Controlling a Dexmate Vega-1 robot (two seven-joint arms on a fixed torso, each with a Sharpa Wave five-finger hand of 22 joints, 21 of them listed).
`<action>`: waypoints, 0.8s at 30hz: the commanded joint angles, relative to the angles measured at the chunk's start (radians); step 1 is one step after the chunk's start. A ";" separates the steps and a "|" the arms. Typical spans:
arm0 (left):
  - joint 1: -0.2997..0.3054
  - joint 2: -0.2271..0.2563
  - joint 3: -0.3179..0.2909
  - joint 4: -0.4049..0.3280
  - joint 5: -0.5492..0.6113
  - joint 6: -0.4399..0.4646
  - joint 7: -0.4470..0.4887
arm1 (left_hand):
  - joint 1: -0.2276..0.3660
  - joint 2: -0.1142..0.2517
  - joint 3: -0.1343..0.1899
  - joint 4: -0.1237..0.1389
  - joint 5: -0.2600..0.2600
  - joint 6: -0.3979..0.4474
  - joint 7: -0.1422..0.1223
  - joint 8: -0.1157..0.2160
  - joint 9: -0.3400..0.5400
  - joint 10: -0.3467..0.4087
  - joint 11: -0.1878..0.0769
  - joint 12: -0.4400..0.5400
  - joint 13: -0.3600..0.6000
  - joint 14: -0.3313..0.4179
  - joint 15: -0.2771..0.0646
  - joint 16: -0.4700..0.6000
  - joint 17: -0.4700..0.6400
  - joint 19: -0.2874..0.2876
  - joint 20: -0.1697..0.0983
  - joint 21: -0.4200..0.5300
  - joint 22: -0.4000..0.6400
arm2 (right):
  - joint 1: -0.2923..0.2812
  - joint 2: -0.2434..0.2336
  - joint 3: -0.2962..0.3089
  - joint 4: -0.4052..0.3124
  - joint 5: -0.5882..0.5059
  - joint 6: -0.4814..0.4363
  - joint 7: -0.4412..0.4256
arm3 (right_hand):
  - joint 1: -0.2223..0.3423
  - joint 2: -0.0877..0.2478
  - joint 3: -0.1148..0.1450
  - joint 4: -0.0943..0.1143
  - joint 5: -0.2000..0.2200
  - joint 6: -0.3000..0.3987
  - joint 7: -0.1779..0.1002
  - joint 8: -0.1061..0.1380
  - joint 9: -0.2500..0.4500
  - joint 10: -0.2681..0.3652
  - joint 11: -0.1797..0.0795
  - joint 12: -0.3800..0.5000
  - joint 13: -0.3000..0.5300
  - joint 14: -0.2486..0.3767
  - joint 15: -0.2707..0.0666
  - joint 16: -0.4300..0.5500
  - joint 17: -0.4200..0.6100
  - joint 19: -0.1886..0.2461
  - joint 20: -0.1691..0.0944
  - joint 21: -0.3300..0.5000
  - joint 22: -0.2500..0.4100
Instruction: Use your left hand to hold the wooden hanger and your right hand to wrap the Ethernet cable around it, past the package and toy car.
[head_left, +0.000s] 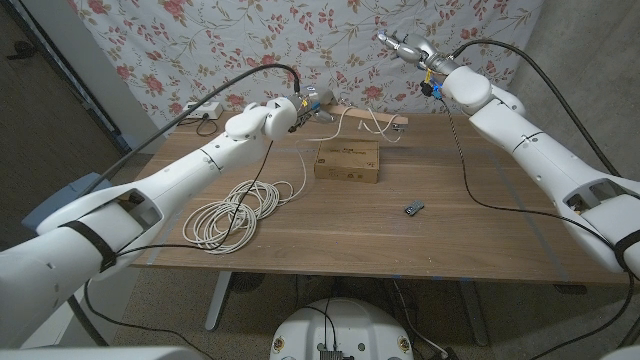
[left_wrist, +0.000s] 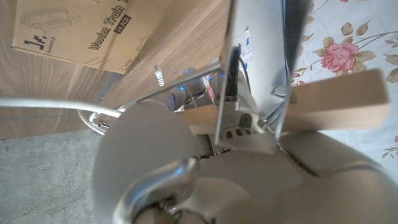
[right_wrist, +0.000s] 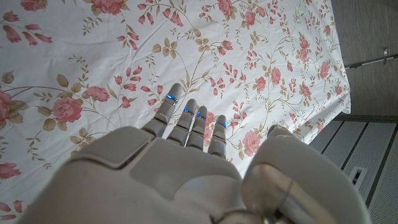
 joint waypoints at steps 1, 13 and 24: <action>-0.067 -0.020 0.041 0.056 -0.040 0.038 -0.142 | 0.012 0.014 -0.004 -0.005 -0.005 0.011 0.000 -0.007 -0.003 -0.001 0.004 -0.001 -0.002 0.002 -0.006 0.005 0.001 0.000 0.007 0.007 -0.003 | -0.008 0.015 0.014 0.018 0.010 0.058 -0.027 | -0.005 0.000 -0.007 -0.001 0.005 0.013 0.000 0.005 0.000 0.009 0.000 -0.003 0.000 0.014 -0.002 0.000 -0.001 0.013 0.000 -0.006 0.001; -0.109 -0.040 0.073 0.098 -0.081 0.067 -0.229 | 0.019 0.029 -0.007 -0.006 -0.017 0.000 0.014 -0.021 -0.016 -0.009 0.004 -0.004 -0.006 -0.005 -0.005 0.000 -0.001 -0.014 0.010 0.013 -0.017 | -0.007 0.027 0.016 0.038 0.014 0.096 -0.031 | -0.012 0.001 -0.012 -0.003 0.009 0.025 0.001 0.007 -0.002 0.023 -0.003 -0.006 -0.004 0.033 0.001 0.003 -0.007 0.025 0.002 -0.012 0.002; -0.182 -0.070 0.138 0.137 -0.086 0.149 -0.381 | 0.042 0.075 0.017 -0.010 -0.077 -0.036 0.042 -0.080 -0.065 -0.047 0.007 -0.052 -0.090 -0.009 -0.022 -0.139 -0.142 -0.063 0.009 0.013 -0.062 | -0.014 0.027 0.021 0.033 0.013 0.114 -0.038 | -0.016 0.003 -0.015 -0.005 0.012 0.030 0.002 0.007 -0.003 0.034 -0.004 -0.008 -0.006 0.048 0.002 0.006 -0.012 0.035 0.005 -0.017 0.002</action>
